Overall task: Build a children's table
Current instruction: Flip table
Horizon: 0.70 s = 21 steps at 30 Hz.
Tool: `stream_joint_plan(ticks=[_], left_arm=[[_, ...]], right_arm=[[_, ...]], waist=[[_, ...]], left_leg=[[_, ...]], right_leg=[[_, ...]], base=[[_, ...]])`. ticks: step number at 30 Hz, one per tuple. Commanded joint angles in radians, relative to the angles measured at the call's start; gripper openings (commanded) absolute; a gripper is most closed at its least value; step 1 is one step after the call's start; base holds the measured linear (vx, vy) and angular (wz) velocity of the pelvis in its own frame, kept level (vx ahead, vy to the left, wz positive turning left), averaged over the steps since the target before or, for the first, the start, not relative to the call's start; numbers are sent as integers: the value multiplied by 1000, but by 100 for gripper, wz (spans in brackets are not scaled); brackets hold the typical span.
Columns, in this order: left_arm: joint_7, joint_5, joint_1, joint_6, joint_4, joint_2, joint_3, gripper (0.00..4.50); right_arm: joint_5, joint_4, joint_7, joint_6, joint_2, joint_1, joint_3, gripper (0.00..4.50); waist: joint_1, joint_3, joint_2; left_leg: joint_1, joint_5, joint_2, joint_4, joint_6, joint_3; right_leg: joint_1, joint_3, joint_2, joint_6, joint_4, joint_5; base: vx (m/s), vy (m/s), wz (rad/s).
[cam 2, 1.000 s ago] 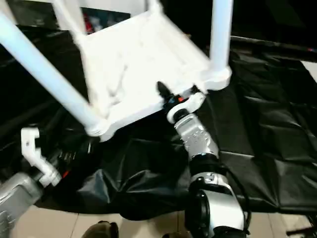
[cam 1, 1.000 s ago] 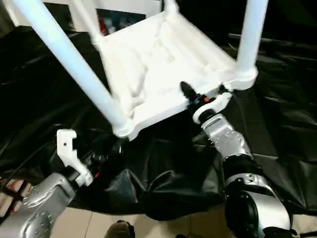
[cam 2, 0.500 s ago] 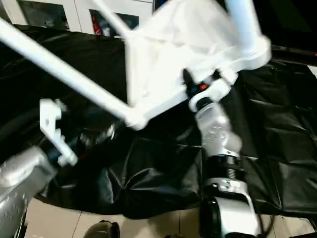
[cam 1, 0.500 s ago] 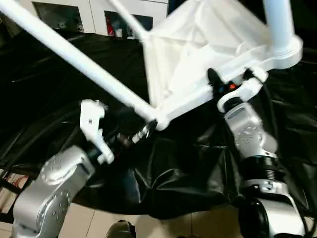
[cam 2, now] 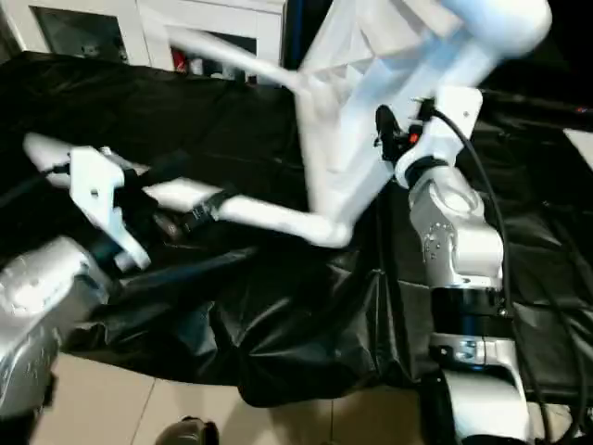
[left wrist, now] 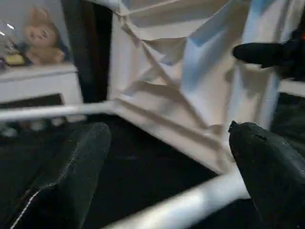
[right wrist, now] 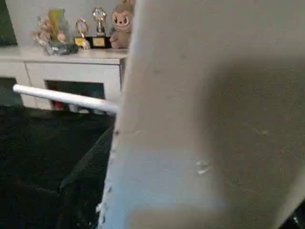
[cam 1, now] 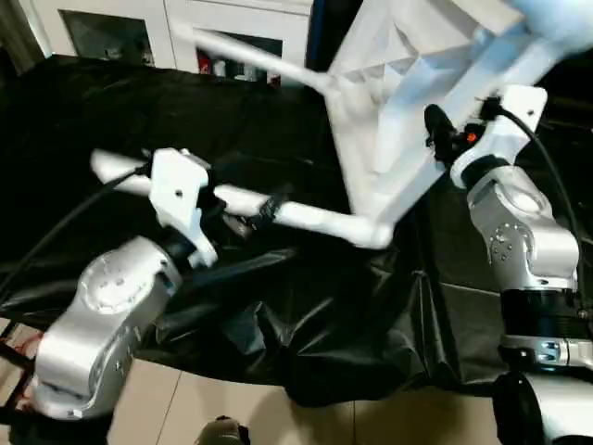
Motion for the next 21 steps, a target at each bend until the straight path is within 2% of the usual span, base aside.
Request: stream_joint_plan(ticks=[1,2,3,4,6,8,9,11,12,13,14,16,17,18,20,21], left_arm=[[25,50,-27,-21,19,11,-11,450],[31,72,-45,-12,29,25,-15,450],[28,92,-61,-10,38,41,-23,450],[-8,105,-89,-33,59,59,-35,450],[-29,149,-117,-78,77,84,-58,450],[-42,183,-135,-103,88,104,-80,450],[-56,229,-164,-132,113,125,-109,450],[-61,261,-200,-156,142,135,-125,450],[-59,293,-231,-182,167,144,-140,450],[-56,323,-261,-217,192,152,-152,450],[-53,344,-281,-241,210,158,-160,450],[-47,396,-325,-302,242,166,-178,450],[-47,401,-329,-307,245,166,-180,450],[-51,457,-365,-355,257,182,-212,450],[-57,516,-405,-417,269,200,-242,450],[-51,531,-413,-429,271,202,-245,450]], right_arm=[[-40,16,-54,45,-29,9,-16,210],[-53,10,-68,50,-34,5,-8,209],[-62,6,-76,53,-37,2,-2,209],[-94,-2,-92,59,-37,-2,14,207],[-112,-6,-82,59,-33,-4,35,205],[-120,-3,-70,56,-30,-6,47,205],[-152,12,-59,56,-40,-12,84,205],[-178,34,-46,41,-47,-18,119,260],[-188,54,-36,30,-49,-25,134,260],[-188,67,-27,23,-46,-30,139,277],[-186,75,-20,18,-44,-33,141,277],[-198,93,-14,4,-43,-41,148,302],[-200,95,-14,2,-43,-42,149,302],[-202,100,-12,-1,-38,-41,150,309],[-206,91,-10,-2,-35,-34,155,329],[-207,87,-10,-2,-35,-31,156,338]], waist=[[-12,-70,8],[-12,-69,9],[-12,-72,4],[-10,-72,3],[-9,-73,5],[-10,-75,2],[-10,-74,3],[-10,-75,5],[-13,-74,2],[-13,-72,4],[-20,-73,1],[-22,-73,-1],[-24,-74,-2],[-23,-76,-4],[-22,-79,-3],[-22,-79,-2]], left_leg=[[46,-204,59,-72,-88,-32],[47,-221,60,-74,-94,-34],[47,-229,61,-74,-98,-34],[49,-227,59,-73,-100,-32],[46,-220,60,-73,-105,-34],[43,-212,61,-75,-107,-36],[41,-208,60,-74,-107,-35],[43,-209,58,-72,-108,-34],[38,-205,58,-74,-110,-36],[42,-224,58,-73,-109,-35],[36,-221,58,-75,-109,-39],[37,-222,59,-73,-105,-38],[34,-207,59,-72,-99,-38],[33,-182,60,-69,-89,-37],[30,-119,59,-65,-67,-36],[31,-112,60,-64,-67,-35]], right_leg=[[22,53,-60,-81,-73,-158],[21,53,-62,-85,-74,-170],[21,52,-63,-86,-73,-181],[18,53,-63,-85,-75,-190],[21,53,-66,-85,-72,-192],[23,53,-69,-82,-71,-186],[23,53,-68,-84,-69,-171],[21,52,-68,-84,-71,-178],[27,53,-70,-89,-68,-171],[20,54,-71,-87,-75,-193],[29,53,-73,-96,-70,-183],[27,53,-73,-100,-71,-182],[29,53,-74,-109,-69,-167],[31,53,-75,-119,-66,-137],[33,53,-71,-125,-56,-61],[33,52,-71,-132,-53,-46]], base=[[0,0,0],[0,0,0],[0,0,0],[0,0,0],[0,0,0],[0,0,0],[0,0,0],[0,0,0],[0,0,0],[0,0,0],[0,0,0],[0,0,0],[0,0,0],[0,0,0],[0,0,0],[0,0,0]])
